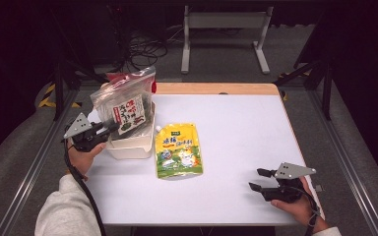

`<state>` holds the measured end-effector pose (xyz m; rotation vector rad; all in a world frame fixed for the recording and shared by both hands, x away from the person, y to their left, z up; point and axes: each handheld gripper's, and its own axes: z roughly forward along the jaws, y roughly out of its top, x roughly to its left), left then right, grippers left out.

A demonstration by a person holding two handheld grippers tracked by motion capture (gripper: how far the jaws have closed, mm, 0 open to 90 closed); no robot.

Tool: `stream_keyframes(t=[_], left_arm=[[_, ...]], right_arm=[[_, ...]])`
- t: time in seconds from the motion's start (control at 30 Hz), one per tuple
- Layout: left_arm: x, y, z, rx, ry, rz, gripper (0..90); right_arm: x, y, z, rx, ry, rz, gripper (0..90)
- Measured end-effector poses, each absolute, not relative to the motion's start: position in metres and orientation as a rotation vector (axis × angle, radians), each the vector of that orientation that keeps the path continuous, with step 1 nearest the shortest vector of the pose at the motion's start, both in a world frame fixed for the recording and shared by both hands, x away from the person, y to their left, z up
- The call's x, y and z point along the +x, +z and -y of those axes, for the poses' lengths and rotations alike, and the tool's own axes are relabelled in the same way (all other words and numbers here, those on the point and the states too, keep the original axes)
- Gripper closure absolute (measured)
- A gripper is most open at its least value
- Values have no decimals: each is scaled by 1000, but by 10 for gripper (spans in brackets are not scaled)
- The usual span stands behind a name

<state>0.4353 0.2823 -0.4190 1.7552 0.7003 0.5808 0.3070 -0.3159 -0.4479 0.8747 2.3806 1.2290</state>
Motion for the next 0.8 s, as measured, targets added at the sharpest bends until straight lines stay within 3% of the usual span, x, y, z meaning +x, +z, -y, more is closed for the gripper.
stream_keyframes(t=[0.43, 0.8], left_arm=[[421, -405, -279, 1696, 601, -750, 636], [399, -397, -283, 1674, 664, -806, 497]], right_arm=[[307, -447, 316, 872, 1217, -2375, 400], [309, -443, 316, 873, 1217, -2356, 410]])
